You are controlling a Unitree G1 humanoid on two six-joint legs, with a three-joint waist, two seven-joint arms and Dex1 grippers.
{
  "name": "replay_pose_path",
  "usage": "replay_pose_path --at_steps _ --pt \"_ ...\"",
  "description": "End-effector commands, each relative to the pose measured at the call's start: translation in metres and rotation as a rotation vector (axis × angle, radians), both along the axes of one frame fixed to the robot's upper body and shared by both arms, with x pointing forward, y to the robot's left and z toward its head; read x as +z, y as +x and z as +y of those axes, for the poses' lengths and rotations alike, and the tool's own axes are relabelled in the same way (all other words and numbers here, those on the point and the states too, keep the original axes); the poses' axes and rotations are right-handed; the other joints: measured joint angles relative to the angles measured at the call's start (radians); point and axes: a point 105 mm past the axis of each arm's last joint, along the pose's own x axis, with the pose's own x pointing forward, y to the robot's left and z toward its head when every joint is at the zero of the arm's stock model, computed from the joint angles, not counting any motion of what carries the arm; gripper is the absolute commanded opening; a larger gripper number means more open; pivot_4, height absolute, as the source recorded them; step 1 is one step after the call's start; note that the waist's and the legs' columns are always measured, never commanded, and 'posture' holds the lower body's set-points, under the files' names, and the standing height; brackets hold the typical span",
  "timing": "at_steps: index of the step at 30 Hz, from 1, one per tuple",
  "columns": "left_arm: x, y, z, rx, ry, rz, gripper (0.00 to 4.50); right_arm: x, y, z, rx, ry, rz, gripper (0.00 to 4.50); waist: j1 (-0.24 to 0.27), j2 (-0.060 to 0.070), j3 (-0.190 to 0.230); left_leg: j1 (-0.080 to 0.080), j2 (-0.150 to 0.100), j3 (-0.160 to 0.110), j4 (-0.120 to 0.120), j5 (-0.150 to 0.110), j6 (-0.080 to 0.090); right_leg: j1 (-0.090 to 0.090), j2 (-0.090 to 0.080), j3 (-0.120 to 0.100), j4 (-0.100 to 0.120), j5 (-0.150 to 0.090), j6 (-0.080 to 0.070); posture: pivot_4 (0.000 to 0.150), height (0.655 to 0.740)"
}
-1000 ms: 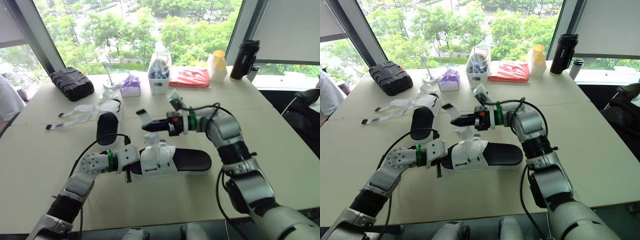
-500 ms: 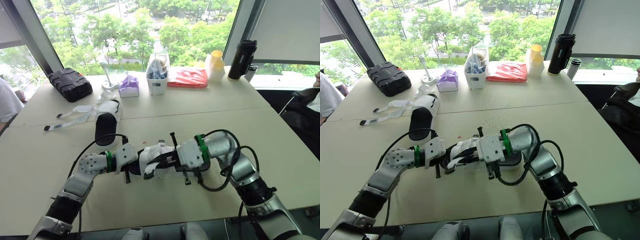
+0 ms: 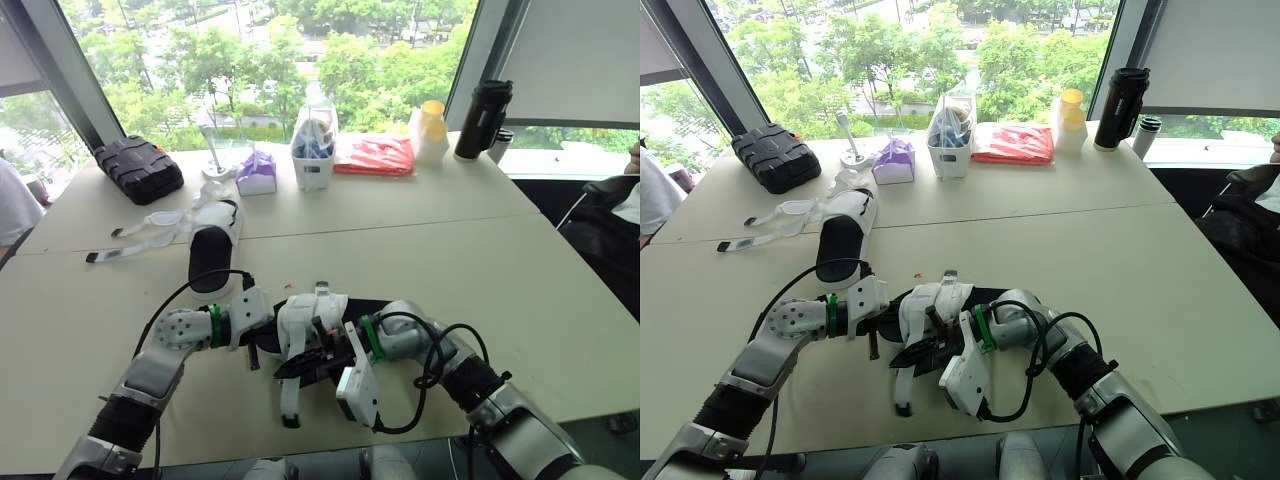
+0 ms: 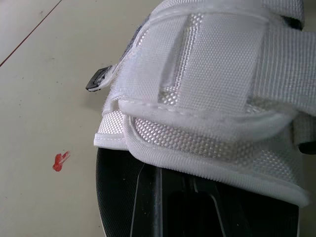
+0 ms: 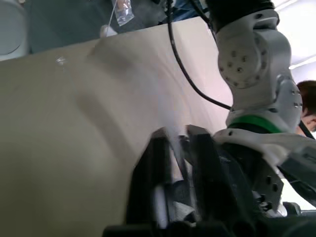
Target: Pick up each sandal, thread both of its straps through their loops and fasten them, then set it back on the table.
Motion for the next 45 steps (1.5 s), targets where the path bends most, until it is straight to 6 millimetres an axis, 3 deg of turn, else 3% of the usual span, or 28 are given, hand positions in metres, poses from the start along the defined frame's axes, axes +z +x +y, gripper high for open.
replay_pose_path --at_steps 1,5,15,18,21,25,27,33,37,45 --pt "-0.035 -0.018 -0.001 -0.015 0.05 0.146 0.0 -0.004 0.001 -0.009 0.031 -0.019 -0.034 2.42 0.001 0.0 0.0 0.0 0.0 0.0 0.0 0.0 0.0 0.0 0.0 0.0 0.0 0.0 0.0 0.15 0.74" --pt "-0.035 -0.017 -0.003 -0.011 0.045 0.144 0.0 -0.007 0.005 -0.032 0.007 -0.05 -0.034 4.47 0.002 0.0 0.0 0.0 0.0 0.0 0.0 0.0 0.0 0.001 0.0 0.001 0.0 0.0 0.0 0.15 0.74" --pt "-0.04 -0.016 -0.01 -0.013 0.034 0.142 0.0 -0.016 -0.006 -0.112 -0.113 -0.19 0.051 4.47 0.01 0.0 -0.001 0.009 0.0 0.001 0.001 -0.003 0.005 0.014 -0.001 0.001 -0.005 -0.003 0.0 0.15 0.74" --pt "-0.042 -0.016 -0.012 -0.019 0.036 0.139 0.0 -0.005 0.004 -0.126 -0.279 -0.206 0.222 4.47 0.009 0.0 -0.001 0.015 -0.001 0.001 0.001 -0.005 0.008 0.022 -0.004 0.001 -0.006 -0.006 0.002 0.15 0.74" --pt "-0.043 -0.016 -0.012 -0.028 0.042 0.135 0.0 0.009 0.011 -0.132 -0.485 -0.231 0.565 4.47 0.009 0.0 -0.001 0.015 -0.001 0.0 0.002 -0.005 0.009 0.022 -0.005 0.002 -0.006 -0.007 0.002 0.15 0.74" --pt "-0.044 -0.016 -0.014 -0.036 0.052 0.129 0.0 0.046 -0.004 -0.121 -0.619 -0.318 1.31 4.47 0.013 0.003 -0.001 0.014 -0.001 -0.002 0.002 -0.006 0.01 0.021 -0.007 0.002 -0.006 -0.007 0.002 0.15 0.74" --pt "-0.044 -0.016 -0.014 -0.039 0.053 0.127 0.0 0.055 -0.007 -0.116 -0.649 -0.38 1.484 4.47 0.013 0.003 -0.001 0.014 -0.001 -0.001 0.002 -0.006 0.01 0.02 -0.009 0.002 -0.006 -0.007 0.001 0.15 0.74" --pt "-0.043 -0.018 -0.016 -0.047 0.057 0.12 0.0 0.046 -0.005 -0.092 -0.689 -0.407 1.755 4.47 0.031 -0.002 -0.003 0.009 -0.002 -0.003 0.001 -0.007 0.012 0.016 -0.009 -0.002 -0.006 -0.009 0.004 0.15 0.74" --pt "-0.043 -0.019 -0.016 -0.045 0.059 0.118 0.0 0.036 -0.017 -0.076 -0.69 -0.45 1.792 4.47 0.036 -0.002 -0.004 -0.005 -0.005 -0.003 0.003 -0.007 0.011 0.002 -0.011 -0.002 -0.005 -0.006 0.006 0.15 0.74" --pt "-0.045 -0.026 -0.013 -0.037 0.063 0.125 0.0 0.017 -0.02 -0.043 -0.743 -0.383 1.903 4.47 0.031 -0.003 -0.005 -0.004 -0.005 -0.002 0.002 -0.007 0.012 0.002 -0.011 -0.002 -0.005 -0.006 0.006 0.15 0.74"
